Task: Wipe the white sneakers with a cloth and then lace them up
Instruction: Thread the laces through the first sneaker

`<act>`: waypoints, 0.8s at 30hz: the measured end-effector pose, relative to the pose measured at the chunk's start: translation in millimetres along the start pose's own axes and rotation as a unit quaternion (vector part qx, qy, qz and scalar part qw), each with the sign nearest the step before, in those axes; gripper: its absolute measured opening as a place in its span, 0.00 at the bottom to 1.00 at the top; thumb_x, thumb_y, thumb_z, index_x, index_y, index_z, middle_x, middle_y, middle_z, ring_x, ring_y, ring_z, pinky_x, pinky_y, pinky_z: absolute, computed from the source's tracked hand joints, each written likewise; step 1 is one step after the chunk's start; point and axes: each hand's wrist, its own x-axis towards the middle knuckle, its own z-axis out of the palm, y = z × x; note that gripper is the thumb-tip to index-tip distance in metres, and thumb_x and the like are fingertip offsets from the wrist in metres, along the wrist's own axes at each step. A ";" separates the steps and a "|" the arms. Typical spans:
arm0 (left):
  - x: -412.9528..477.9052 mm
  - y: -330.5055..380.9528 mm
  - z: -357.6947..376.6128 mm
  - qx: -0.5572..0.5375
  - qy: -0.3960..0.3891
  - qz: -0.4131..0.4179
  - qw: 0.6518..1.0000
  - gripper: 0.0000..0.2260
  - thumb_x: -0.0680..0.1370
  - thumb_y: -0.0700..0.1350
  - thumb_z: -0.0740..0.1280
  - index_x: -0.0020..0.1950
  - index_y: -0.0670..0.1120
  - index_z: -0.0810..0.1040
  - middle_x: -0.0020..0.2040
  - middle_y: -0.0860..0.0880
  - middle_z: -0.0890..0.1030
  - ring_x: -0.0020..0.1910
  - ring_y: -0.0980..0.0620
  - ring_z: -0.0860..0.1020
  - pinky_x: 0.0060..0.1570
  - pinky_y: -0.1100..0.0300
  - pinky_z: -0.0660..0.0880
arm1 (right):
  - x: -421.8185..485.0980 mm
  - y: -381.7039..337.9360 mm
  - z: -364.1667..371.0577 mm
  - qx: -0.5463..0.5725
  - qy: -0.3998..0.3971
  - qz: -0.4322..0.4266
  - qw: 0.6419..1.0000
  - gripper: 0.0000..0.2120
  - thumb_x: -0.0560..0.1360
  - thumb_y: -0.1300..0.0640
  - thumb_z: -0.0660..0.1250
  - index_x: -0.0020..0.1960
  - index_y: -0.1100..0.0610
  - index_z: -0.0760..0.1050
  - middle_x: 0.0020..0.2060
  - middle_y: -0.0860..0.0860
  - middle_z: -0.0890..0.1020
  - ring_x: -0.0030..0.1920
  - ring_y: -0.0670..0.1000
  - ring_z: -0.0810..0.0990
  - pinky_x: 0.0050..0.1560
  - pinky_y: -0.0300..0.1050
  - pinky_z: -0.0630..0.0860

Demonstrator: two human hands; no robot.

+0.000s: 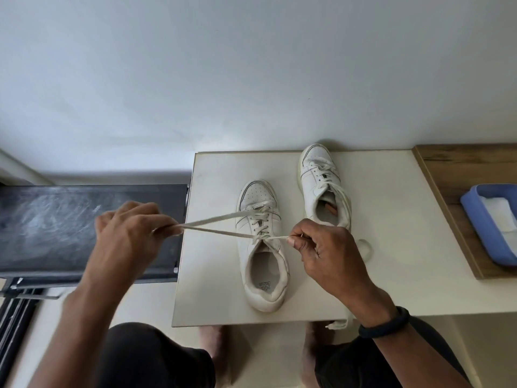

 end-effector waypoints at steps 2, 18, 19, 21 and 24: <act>-2.0 -10.0 -1.3 -0.014 -0.092 -0.071 0.993 0.03 0.74 0.57 0.72 0.42 0.63 0.85 0.41 0.61 0.79 0.47 0.50 0.77 0.48 0.49 0.66 | 0.1 -1.2 1.1 -0.006 0.003 0.003 1.000 0.06 0.78 0.53 0.70 0.44 0.52 0.77 0.28 0.45 0.77 0.30 0.48 0.76 0.31 0.50 0.77; -1.6 82.3 61.5 -0.335 -0.100 0.021 0.937 0.03 0.77 0.47 0.74 0.50 0.50 0.83 0.46 0.57 0.82 0.46 0.59 0.81 0.47 0.63 0.78 | -1.3 0.2 2.0 -0.083 -0.042 0.052 0.994 0.06 0.76 0.57 0.73 0.41 0.51 0.79 0.31 0.41 0.77 0.33 0.44 0.75 0.31 0.41 0.72; -1.1 82.2 63.2 -0.341 -0.099 0.012 0.935 0.02 0.77 0.46 0.74 0.47 0.50 0.83 0.44 0.57 0.82 0.45 0.58 0.80 0.46 0.63 0.77 | -1.6 0.2 0.7 -0.081 -0.038 0.062 0.994 0.06 0.76 0.56 0.73 0.41 0.50 0.79 0.31 0.42 0.79 0.33 0.44 0.76 0.32 0.41 0.73; -0.4 82.4 65.3 -0.333 -0.088 0.020 0.939 0.03 0.77 0.46 0.74 0.45 0.50 0.82 0.43 0.57 0.82 0.43 0.57 0.80 0.45 0.62 0.77 | -1.5 -2.3 -2.6 -0.071 -0.011 0.074 0.995 0.06 0.76 0.55 0.73 0.41 0.50 0.79 0.31 0.43 0.80 0.33 0.44 0.78 0.32 0.43 0.76; -0.9 82.9 64.9 -0.294 -0.043 0.046 0.954 0.04 0.78 0.46 0.73 0.45 0.49 0.80 0.42 0.57 0.81 0.40 0.56 0.79 0.42 0.58 0.76 | -1.8 -7.2 -5.3 -0.077 0.034 0.070 0.994 0.06 0.75 0.57 0.74 0.40 0.50 0.79 0.30 0.42 0.80 0.30 0.46 0.78 0.29 0.43 0.76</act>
